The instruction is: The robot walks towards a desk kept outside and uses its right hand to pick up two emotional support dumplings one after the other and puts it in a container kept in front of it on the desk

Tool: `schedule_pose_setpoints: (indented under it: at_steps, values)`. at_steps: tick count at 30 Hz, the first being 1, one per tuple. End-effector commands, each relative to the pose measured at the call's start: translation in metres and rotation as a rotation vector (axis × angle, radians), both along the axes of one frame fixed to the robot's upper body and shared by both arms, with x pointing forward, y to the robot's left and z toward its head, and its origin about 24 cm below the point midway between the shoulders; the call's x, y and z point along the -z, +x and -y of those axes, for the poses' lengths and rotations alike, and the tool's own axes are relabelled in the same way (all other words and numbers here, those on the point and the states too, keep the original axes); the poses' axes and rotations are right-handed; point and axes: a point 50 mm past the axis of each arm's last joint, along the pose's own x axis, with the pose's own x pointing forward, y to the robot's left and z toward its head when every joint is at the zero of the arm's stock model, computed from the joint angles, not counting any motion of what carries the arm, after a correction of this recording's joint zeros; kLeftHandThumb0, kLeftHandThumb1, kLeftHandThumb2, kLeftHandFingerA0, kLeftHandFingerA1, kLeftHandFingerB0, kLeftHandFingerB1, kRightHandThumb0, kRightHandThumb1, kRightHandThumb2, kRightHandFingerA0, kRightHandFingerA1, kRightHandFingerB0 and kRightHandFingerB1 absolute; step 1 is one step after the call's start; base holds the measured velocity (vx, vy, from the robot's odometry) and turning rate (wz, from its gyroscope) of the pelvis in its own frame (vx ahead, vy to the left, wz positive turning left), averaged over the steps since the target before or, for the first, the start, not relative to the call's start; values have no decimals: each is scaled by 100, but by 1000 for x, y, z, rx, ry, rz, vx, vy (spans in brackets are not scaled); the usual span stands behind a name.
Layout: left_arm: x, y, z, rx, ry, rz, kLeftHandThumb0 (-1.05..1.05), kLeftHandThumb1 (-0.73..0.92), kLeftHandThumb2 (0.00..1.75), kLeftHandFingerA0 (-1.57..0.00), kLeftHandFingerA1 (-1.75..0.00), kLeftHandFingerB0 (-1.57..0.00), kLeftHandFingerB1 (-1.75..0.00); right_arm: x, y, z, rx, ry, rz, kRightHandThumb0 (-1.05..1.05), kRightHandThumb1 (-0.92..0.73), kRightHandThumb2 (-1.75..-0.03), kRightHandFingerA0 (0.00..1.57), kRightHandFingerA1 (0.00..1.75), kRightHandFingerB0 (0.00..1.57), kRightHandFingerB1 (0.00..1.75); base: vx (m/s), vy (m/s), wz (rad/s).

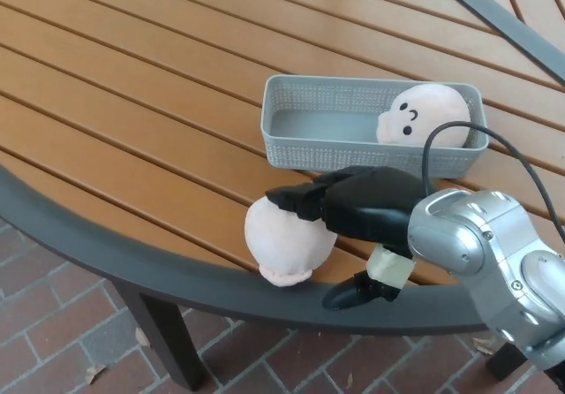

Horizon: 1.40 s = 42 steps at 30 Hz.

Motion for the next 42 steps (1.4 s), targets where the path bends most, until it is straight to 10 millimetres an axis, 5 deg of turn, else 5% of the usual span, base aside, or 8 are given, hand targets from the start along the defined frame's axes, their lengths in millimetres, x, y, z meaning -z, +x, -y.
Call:
schedule_pose_setpoints:
  at_steps: [1,5,12,24,25,38,39,42]
  values:
    - [-4,2,-2,17,28,15,-105,-16,135,-153,-101,-156,-71,13,4,-15,11,-16,-3,-100,-56,-98,0,8,0,5,0,0,0]
    - [-3,2,-1,26,26,12,-21,-16,81,-131,-121,-133,-119,22,11,-17,33,-26,13,-95,-54,-95,0,10,0,5,0,0,0]
    - [-2,1,-1,15,24,-3,-19,-15,83,-130,-121,-131,-119,24,23,-20,77,-35,67,-84,-49,-94,0,20,0,15,0,0,0]
    - [1,4,4,43,18,-5,-21,-17,80,-131,-120,-133,-118,41,21,-22,74,-52,108,-83,-49,-93,4,24,7,14,0,0,0]
    - [1,5,6,53,10,10,-105,-1,115,-143,-100,-149,-84,51,19,-25,77,-27,151,-70,-41,-82,0,52,0,41,0,0,0]
    - [3,16,13,75,10,-3,-21,-20,79,-135,-123,-136,-121,84,-2,-39,-24,130,404,-25,-62,-64,91,117,70,57,0,0,0]
    - [3,16,14,81,9,3,-105,-5,116,-152,-105,-151,-86,84,-3,-40,-20,142,404,-29,-62,-60,87,128,81,58,0,0,0]
    - [3,17,15,91,9,11,-105,-5,116,-152,-105,-151,-86,86,-3,-40,-14,160,403,-29,-62,-60,87,128,81,58,0,0,0]
